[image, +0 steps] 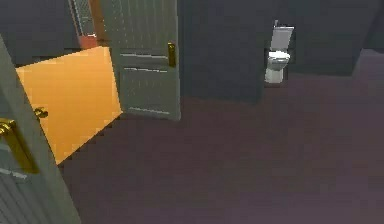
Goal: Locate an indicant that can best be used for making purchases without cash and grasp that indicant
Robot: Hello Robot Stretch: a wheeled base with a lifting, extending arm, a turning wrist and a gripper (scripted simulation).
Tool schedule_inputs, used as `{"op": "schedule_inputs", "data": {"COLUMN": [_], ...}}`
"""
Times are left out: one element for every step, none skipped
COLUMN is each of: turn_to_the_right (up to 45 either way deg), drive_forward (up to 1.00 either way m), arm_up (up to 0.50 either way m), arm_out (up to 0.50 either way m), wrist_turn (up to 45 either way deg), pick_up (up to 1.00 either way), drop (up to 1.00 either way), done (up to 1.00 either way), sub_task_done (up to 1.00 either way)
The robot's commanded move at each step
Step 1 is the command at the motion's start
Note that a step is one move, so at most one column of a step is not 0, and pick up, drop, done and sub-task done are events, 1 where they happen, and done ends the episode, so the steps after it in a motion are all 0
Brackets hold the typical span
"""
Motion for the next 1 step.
{"op": "schedule_inputs", "data": {"turn_to_the_right": [0.0], "drive_forward": [1.0], "arm_up": [0.0], "arm_out": [0.0], "wrist_turn": [0.0], "pick_up": [0.0], "drop": [0.0], "done": [0.0], "sub_task_done": [0.0]}}
